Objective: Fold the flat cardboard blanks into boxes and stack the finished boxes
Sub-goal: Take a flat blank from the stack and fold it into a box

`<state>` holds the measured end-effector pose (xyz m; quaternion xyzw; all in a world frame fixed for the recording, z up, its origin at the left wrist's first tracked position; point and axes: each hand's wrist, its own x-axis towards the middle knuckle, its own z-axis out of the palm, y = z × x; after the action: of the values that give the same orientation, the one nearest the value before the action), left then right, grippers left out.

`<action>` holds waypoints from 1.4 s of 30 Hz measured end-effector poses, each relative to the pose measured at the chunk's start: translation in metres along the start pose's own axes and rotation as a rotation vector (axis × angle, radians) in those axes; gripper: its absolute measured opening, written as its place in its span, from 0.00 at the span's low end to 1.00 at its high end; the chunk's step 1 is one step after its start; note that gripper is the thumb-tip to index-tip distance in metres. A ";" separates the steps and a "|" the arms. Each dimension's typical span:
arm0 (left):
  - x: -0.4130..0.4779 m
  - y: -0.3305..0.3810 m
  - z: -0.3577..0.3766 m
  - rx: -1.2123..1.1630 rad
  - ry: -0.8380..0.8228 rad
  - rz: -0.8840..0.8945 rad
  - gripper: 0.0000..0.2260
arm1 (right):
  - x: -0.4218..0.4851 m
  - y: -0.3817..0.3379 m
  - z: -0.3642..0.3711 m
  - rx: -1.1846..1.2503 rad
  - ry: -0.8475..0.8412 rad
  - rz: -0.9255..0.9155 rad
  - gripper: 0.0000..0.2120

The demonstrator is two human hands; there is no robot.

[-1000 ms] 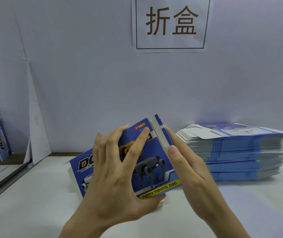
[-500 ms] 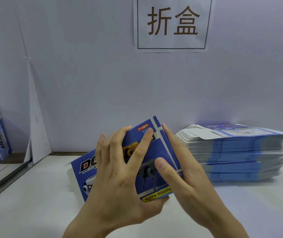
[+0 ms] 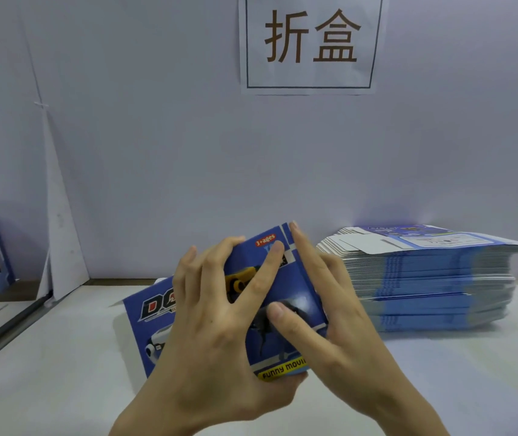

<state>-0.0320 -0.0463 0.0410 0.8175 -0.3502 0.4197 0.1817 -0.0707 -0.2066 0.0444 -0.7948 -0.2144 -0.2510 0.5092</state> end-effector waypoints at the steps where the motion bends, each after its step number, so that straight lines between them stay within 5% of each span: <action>1: 0.000 0.001 0.000 -0.003 0.005 -0.007 0.46 | 0.000 0.000 0.001 0.007 0.004 -0.003 0.34; 6: -0.003 -0.001 0.003 -0.048 -0.028 -0.056 0.47 | -0.001 0.003 0.007 0.108 -0.040 0.037 0.32; 11: -0.002 -0.016 0.001 -0.029 -0.061 -0.024 0.47 | -0.001 0.010 0.002 0.294 -0.198 0.189 0.41; 17: -0.002 -0.016 0.002 -0.065 -0.069 -0.074 0.48 | 0.002 0.014 0.012 -0.012 -0.157 0.142 0.36; 20: -0.004 -0.024 0.003 -0.092 -0.120 -0.055 0.48 | 0.005 0.012 0.012 0.058 -0.104 0.190 0.31; 23: -0.001 -0.027 0.002 -0.045 -0.149 0.108 0.45 | 0.007 0.016 0.004 0.341 -0.059 0.295 0.40; 26: 0.003 -0.025 0.002 -0.007 -0.115 0.169 0.42 | 0.012 0.024 -0.009 0.377 0.078 0.334 0.50; 30: 0.005 -0.030 -0.002 -0.367 0.049 -0.256 0.44 | 0.017 0.039 -0.027 0.504 0.327 0.271 0.55; 34: 0.004 -0.038 0.001 -0.916 0.008 -0.745 0.61 | 0.016 0.055 -0.023 0.781 0.271 0.252 0.33; 36: 0.005 -0.034 0.005 -1.178 -0.036 -0.765 0.55 | 0.014 0.059 -0.016 0.802 0.102 0.308 0.34; 39: 0.004 -0.032 0.013 -1.010 0.123 -0.692 0.30 | 0.011 0.060 -0.015 0.391 -0.169 0.443 0.35; 40: 0.004 -0.033 0.014 -0.931 0.168 -0.663 0.26 | 0.013 0.061 -0.019 0.280 -0.150 0.497 0.39; 42: 0.003 -0.040 0.013 -0.838 0.143 -0.609 0.34 | 0.015 0.060 -0.028 0.193 0.017 0.544 0.47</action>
<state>0.0058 -0.0281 0.0356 0.7085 -0.2214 0.2265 0.6306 -0.0285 -0.2545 0.0212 -0.7690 -0.0118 -0.0904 0.6328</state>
